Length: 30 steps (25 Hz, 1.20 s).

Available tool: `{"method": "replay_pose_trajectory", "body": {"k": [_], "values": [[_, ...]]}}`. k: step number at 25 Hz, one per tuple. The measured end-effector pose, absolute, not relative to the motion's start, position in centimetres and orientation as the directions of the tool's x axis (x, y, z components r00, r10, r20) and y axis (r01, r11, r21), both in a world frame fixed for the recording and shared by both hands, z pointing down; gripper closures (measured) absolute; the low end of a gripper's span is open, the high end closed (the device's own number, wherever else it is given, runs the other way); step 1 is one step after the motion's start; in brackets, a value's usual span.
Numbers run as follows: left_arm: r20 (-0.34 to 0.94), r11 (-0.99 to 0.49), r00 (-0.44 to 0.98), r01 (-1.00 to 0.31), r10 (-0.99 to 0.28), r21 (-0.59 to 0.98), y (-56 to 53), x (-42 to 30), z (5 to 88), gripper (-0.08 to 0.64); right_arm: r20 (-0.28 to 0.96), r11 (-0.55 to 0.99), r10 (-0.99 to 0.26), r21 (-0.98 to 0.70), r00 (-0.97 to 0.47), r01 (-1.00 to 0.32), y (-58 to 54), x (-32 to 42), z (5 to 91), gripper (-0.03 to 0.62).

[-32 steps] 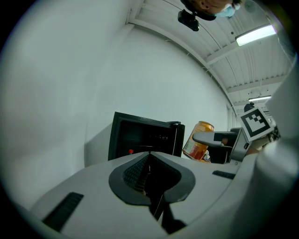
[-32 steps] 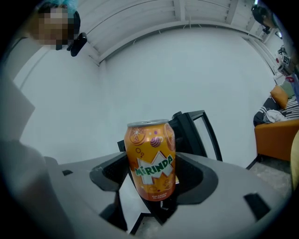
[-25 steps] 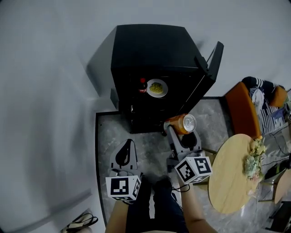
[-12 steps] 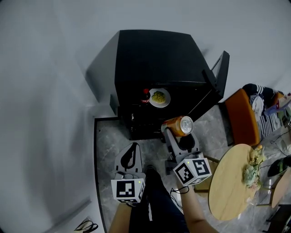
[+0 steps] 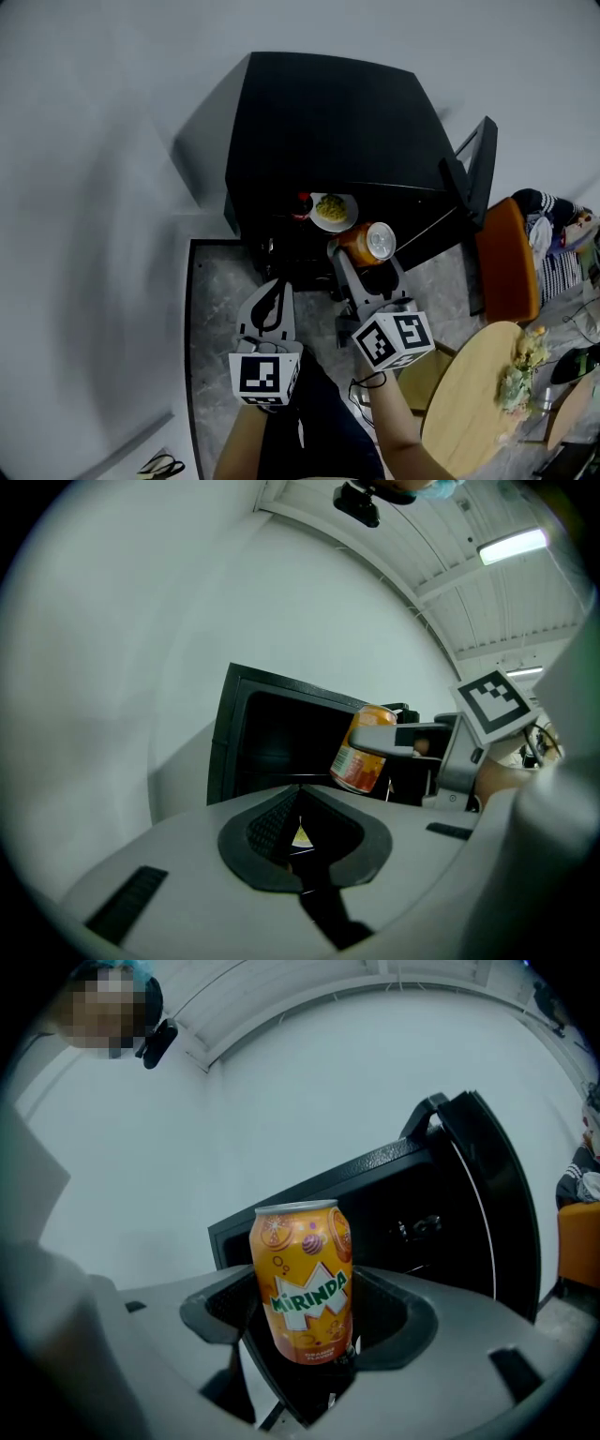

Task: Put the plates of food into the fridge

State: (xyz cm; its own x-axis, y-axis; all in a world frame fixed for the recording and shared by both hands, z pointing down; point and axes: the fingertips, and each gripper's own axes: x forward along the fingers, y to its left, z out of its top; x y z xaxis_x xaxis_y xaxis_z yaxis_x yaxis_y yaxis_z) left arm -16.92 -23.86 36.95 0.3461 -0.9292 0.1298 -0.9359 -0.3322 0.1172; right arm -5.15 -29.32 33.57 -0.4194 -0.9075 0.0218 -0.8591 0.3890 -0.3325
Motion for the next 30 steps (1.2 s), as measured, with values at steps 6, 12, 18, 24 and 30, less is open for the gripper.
{"method": "replay_pose_trajectory", "body": {"k": [6,12,18,24,30], "values": [[0.161,-0.332,0.347,-0.937,-0.924,0.113,-25.4,-15.6,37.8,0.551,0.049,0.394,-0.903,-0.299,-0.426,-0.869,-34.8,-5.4,35.4,0.287],[0.175,-0.321,0.336,-0.941,-0.925,0.112,-26.4,-15.5,37.5,0.551,0.078,0.394,-0.901,-0.267,-0.427,-0.88,-38.5,-5.7,36.1,0.287],[0.193,-0.294,0.315,-0.947,-0.929,0.126,-26.9,-16.0,38.0,0.551,0.076,0.392,-0.904,-0.241,-0.42,-0.888,-40.8,-5.9,36.0,0.287],[0.206,-0.286,0.308,-0.949,-0.929,0.132,-26.9,-15.9,38.4,0.551,0.047,0.387,-0.914,-0.187,-0.402,-0.903,-42.1,-6.3,35.6,0.288],[0.21,-0.291,0.314,-0.947,-0.926,0.136,-26.5,-15.7,38.6,0.551,0.002,0.375,-0.926,-0.089,-0.377,-0.923,-43.0,-7.0,35.2,0.288]]}}
